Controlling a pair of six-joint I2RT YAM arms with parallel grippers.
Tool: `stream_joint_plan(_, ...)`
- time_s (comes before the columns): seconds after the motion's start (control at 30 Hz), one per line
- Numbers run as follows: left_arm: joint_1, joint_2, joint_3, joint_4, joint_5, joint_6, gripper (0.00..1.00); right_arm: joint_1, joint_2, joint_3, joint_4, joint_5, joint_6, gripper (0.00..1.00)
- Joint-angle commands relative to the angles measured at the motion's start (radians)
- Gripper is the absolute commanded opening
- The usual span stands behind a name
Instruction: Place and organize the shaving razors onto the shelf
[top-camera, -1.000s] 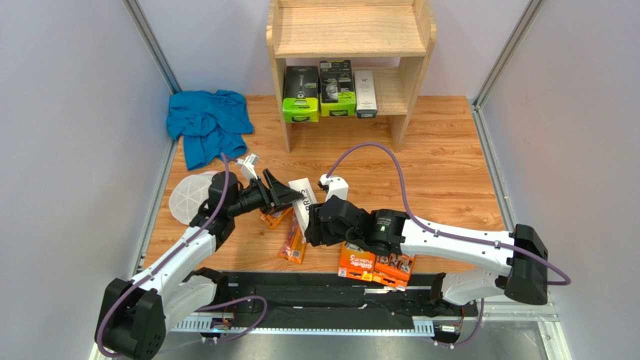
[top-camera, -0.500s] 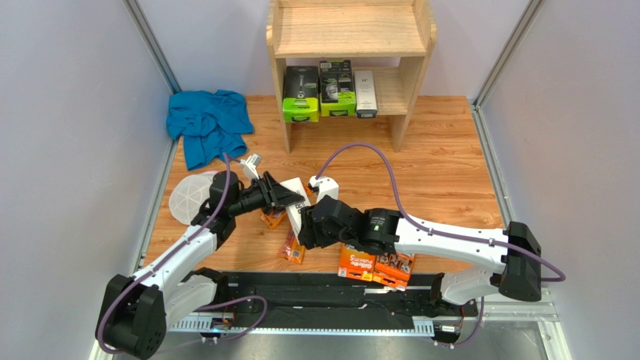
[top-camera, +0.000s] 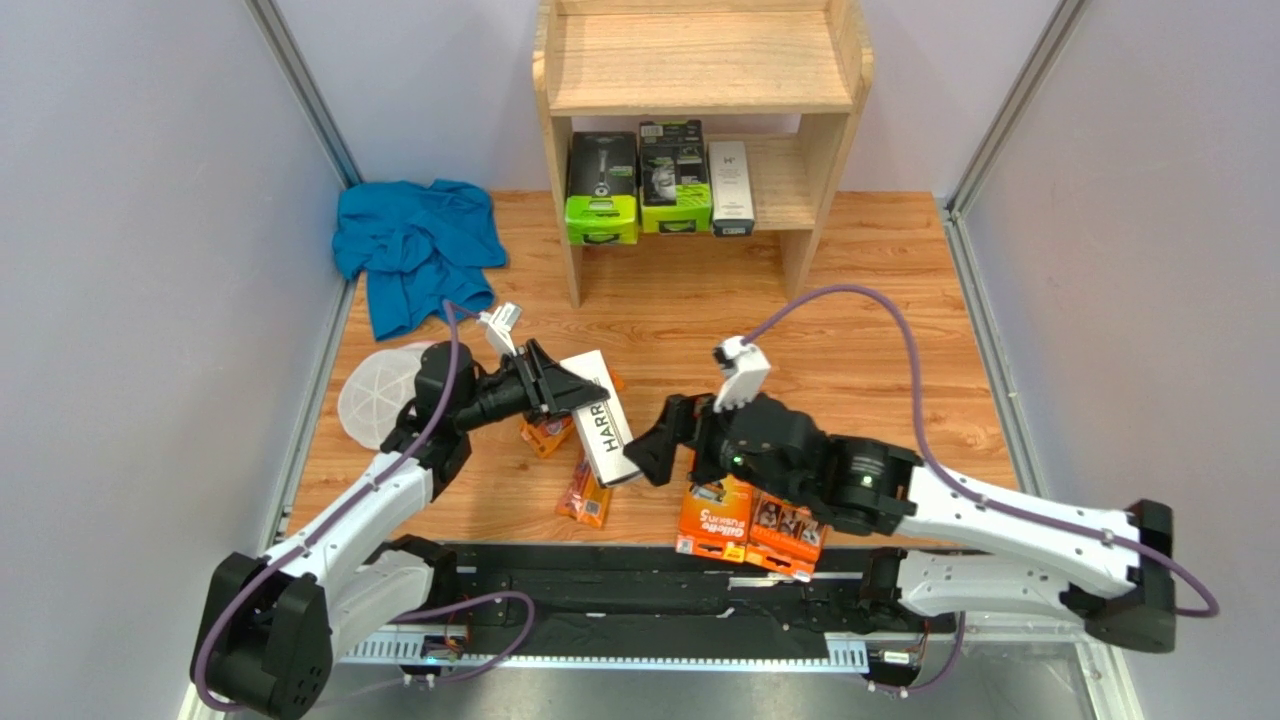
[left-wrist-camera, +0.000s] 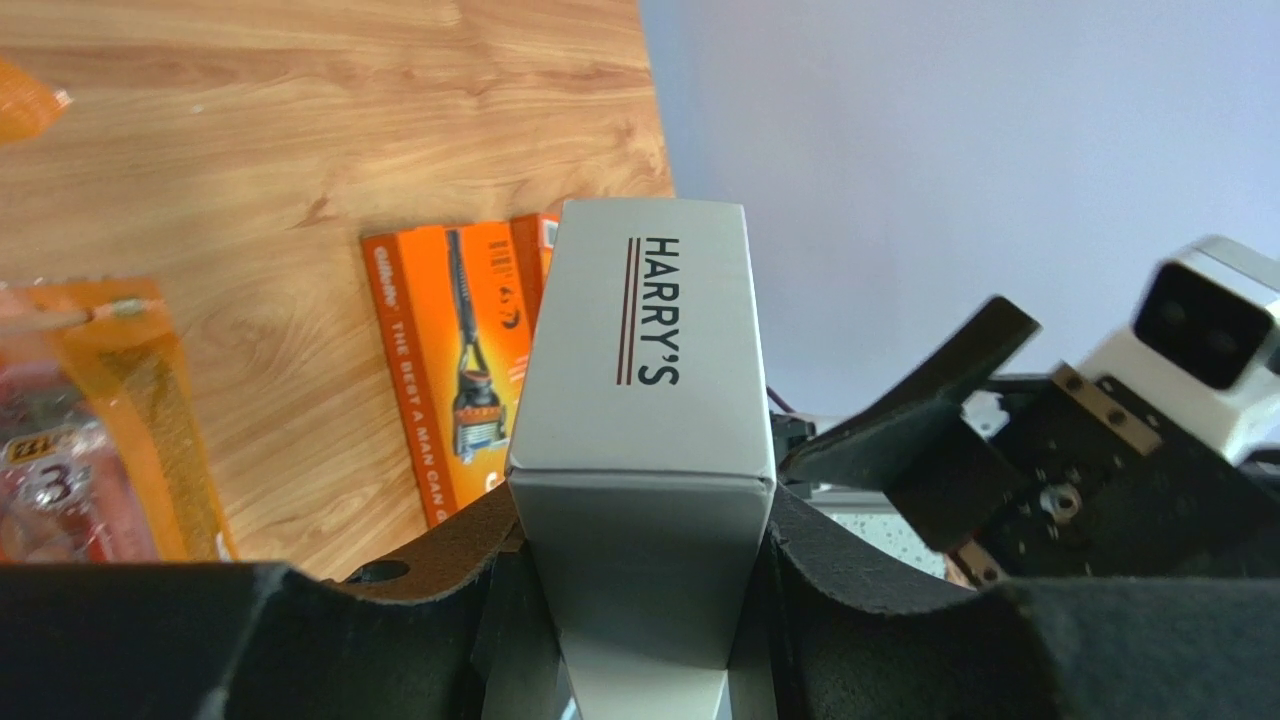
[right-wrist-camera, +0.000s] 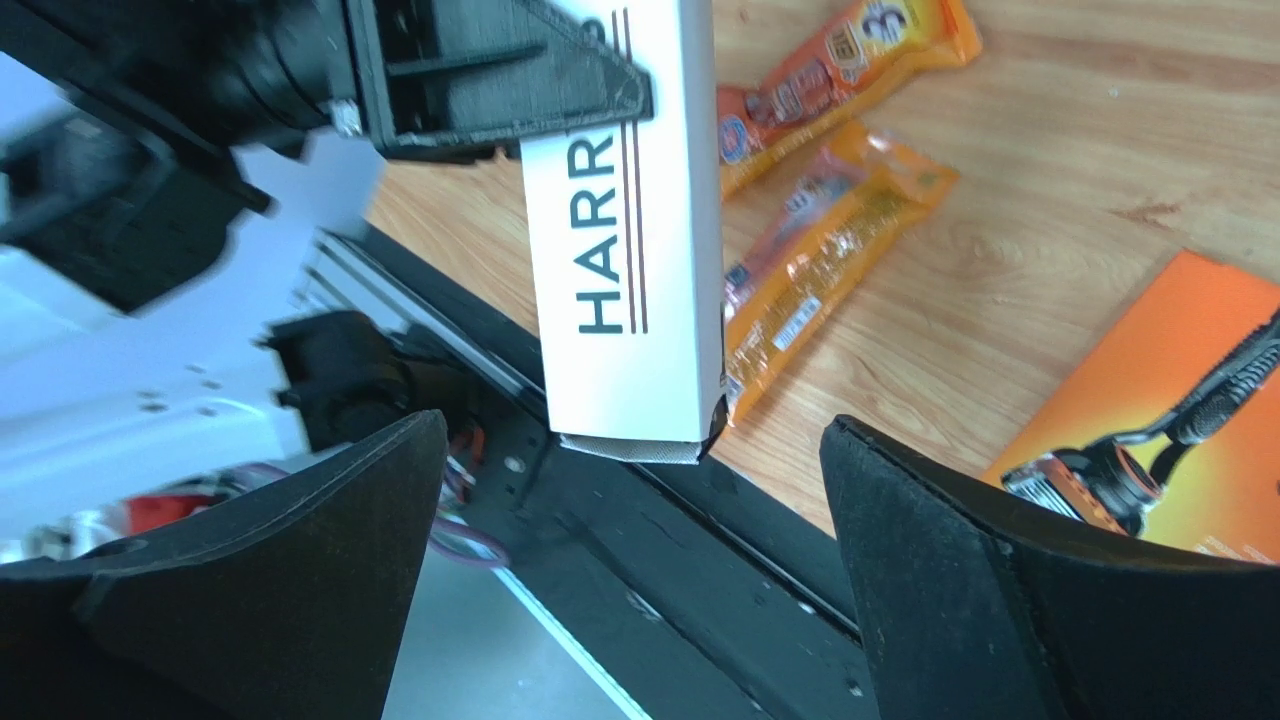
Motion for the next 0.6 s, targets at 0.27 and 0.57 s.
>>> stream_joint_plan(0.27,0.002,0.121,0.052,0.516,0.099,-0.163,0.27,-0.103,-0.309,-0.337,0.419,-0.120,0.205,1.00)
stream_joint_plan(0.57,0.002,0.249,0.153,0.641,0.106,-0.251,0.26,-0.103,-0.219,-0.470,0.775,-0.155,0.317,0.93)
